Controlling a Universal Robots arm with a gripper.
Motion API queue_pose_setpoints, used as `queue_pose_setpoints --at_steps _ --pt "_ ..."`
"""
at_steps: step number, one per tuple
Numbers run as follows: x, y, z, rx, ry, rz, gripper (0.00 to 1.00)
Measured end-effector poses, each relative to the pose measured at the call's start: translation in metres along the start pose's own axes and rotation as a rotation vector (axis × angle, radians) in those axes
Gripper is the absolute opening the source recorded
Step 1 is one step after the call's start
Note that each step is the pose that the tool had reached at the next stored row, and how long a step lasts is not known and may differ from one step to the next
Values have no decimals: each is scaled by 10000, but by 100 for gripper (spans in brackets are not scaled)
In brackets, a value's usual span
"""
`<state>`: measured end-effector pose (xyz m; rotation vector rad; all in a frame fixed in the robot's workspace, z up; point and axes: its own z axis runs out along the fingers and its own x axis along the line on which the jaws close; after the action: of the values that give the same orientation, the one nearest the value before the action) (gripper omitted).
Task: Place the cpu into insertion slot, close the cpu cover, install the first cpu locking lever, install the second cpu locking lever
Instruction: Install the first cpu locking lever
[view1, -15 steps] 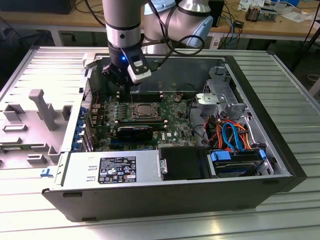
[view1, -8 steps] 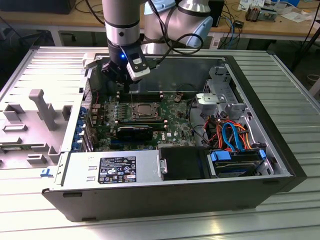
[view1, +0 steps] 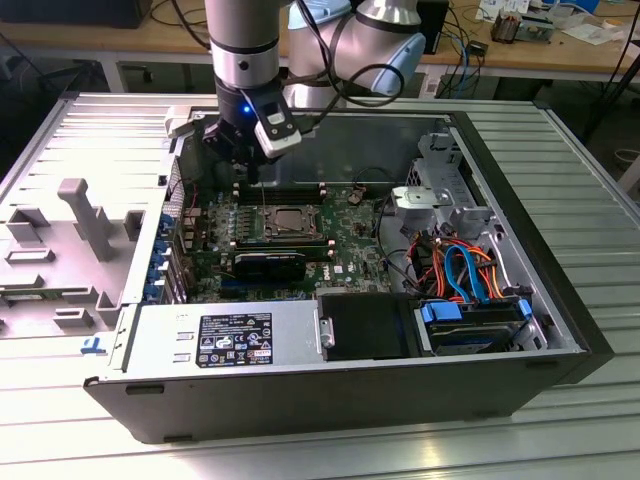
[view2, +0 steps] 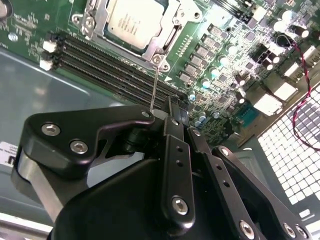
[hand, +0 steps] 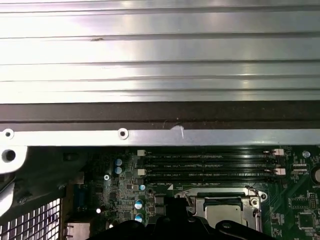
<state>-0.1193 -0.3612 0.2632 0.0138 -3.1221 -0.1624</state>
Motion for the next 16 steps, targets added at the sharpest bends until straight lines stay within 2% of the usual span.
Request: queue_pose_setpoints --at_steps 16 --pt "-43 15 32 -3 7 -51 11"
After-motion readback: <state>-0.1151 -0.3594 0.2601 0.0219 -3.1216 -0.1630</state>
